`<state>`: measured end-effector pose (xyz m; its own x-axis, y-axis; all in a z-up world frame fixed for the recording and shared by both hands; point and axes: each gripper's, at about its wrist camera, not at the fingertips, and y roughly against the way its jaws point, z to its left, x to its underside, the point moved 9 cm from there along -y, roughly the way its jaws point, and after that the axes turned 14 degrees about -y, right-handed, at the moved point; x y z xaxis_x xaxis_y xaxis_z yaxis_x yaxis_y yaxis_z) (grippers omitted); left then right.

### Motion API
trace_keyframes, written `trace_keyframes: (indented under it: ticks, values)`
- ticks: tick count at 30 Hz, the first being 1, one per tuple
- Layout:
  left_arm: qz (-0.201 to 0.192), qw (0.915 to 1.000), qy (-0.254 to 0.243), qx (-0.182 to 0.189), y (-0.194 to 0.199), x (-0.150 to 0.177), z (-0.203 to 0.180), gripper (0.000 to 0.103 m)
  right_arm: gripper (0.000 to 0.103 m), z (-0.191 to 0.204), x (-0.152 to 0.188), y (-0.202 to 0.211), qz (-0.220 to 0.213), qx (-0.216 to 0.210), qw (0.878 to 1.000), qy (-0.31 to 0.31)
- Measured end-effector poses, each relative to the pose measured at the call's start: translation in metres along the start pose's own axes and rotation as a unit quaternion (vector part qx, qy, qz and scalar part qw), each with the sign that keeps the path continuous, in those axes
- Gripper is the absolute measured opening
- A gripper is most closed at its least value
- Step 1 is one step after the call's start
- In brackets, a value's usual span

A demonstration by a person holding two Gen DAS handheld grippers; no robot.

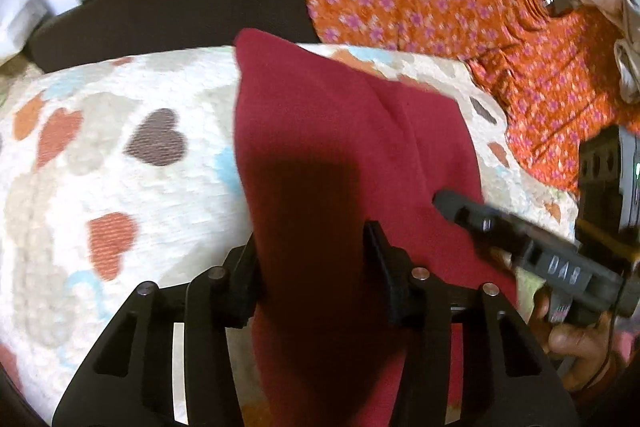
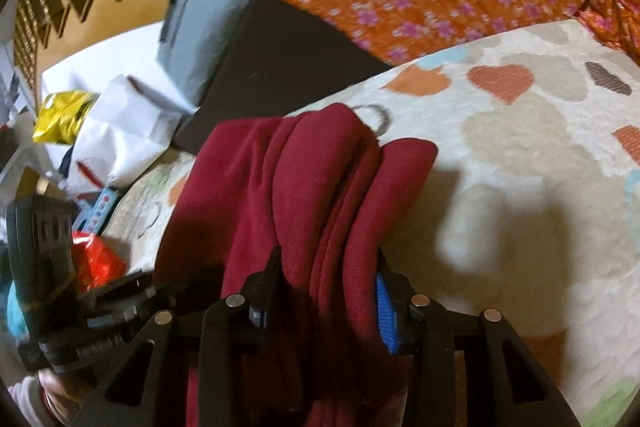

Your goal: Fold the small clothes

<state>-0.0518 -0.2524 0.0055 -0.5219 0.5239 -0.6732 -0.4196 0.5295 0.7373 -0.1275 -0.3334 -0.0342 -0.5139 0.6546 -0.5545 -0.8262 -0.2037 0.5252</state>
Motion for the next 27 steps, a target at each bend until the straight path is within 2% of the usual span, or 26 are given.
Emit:
trace_keyframes:
  ticks: [7, 11, 14, 17, 20, 23, 25, 27]
  values:
    - [0.020, 0.9980, 0.040, -0.044, 0.027, 0.029, 0.038, 0.046, 0.038, 0.049, 0.023, -0.017, 0.018, -0.024, 0.999, 0.015]
    - [0.032, 0.9962, 0.048, -0.065, 0.034, 0.048, 0.054, 0.046, 0.037, 0.064, 0.038, -0.032, 0.040, -0.027, 0.999, 0.020]
    - [0.044, 0.9950, 0.062, -0.065, 0.030, 0.062, 0.065, 0.046, 0.038, 0.064, 0.047, -0.044, 0.050, -0.013, 0.998, 0.018]
    - [0.053, 0.9941, 0.073, -0.060, 0.022, 0.073, 0.071, 0.046, 0.042, 0.054, 0.050, -0.055, 0.060, 0.031, 0.997, 0.033]
    - [0.055, 0.9942, 0.075, -0.055, 0.025, 0.074, 0.072, 0.048, 0.043, 0.053, 0.041, -0.042, 0.044, 0.040, 0.998, 0.034]
    - [0.056, 0.9931, 0.084, -0.059, 0.031, 0.074, 0.075, 0.048, 0.044, 0.058, 0.022, -0.019, 0.003, 0.050, 0.998, 0.047]
    - [0.049, 0.9925, 0.090, -0.066, 0.036, 0.072, 0.078, 0.048, 0.044, 0.068, 0.013, -0.011, -0.012, 0.037, 0.998, 0.054]
    - [0.041, 0.9920, 0.092, -0.076, 0.041, 0.072, 0.082, 0.048, 0.044, 0.082, 0.011, -0.012, -0.004, 0.014, 0.998, 0.067]
